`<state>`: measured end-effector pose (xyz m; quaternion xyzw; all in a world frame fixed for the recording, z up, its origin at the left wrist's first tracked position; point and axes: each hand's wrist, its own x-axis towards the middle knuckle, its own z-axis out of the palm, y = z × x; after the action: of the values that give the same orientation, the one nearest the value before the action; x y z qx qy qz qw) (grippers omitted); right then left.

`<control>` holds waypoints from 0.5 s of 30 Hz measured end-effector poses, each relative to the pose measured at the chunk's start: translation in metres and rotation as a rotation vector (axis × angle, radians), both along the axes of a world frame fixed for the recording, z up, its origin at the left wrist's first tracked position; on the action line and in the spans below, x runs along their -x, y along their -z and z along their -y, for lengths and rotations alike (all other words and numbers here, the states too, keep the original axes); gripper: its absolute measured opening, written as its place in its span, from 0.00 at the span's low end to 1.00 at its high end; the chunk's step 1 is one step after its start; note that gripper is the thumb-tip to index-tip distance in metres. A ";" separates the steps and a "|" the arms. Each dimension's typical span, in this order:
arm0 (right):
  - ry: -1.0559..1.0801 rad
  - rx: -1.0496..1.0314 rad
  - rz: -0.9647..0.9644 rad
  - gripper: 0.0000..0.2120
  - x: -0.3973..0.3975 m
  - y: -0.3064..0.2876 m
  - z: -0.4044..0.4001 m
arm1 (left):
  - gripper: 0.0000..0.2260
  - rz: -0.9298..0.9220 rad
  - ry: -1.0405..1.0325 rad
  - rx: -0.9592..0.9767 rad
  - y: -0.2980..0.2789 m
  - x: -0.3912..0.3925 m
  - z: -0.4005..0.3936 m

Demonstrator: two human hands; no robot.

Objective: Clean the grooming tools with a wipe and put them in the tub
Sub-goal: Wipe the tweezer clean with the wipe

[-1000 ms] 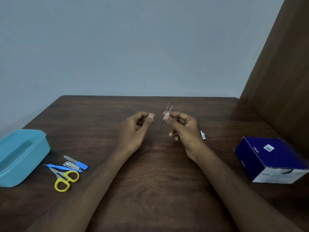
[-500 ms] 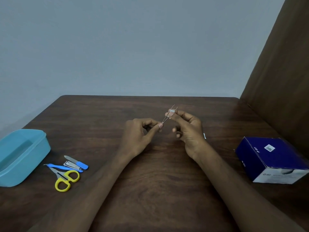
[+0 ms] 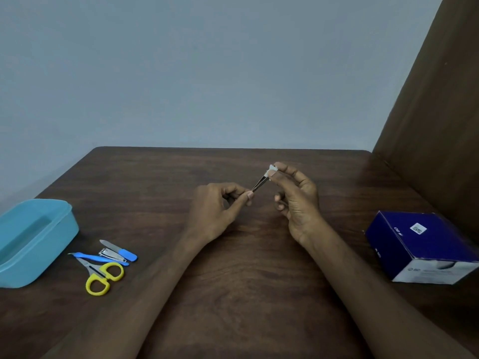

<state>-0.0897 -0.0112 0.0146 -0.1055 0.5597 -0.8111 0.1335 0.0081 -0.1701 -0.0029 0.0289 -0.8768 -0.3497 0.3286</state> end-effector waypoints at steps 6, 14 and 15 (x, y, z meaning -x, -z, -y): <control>-0.033 -0.107 -0.076 0.08 -0.004 0.003 0.001 | 0.03 -0.024 -0.004 0.029 0.000 0.000 0.000; 0.000 -0.134 -0.121 0.05 -0.006 0.004 0.001 | 0.02 -0.059 -0.020 0.083 0.001 0.000 0.002; 0.001 -0.148 -0.130 0.05 -0.007 0.005 0.001 | 0.03 -0.060 -0.022 0.083 0.001 -0.001 0.002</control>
<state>-0.0825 -0.0122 0.0097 -0.1476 0.6254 -0.7592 0.1038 0.0086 -0.1718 -0.0042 0.0144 -0.8799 -0.3102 0.3596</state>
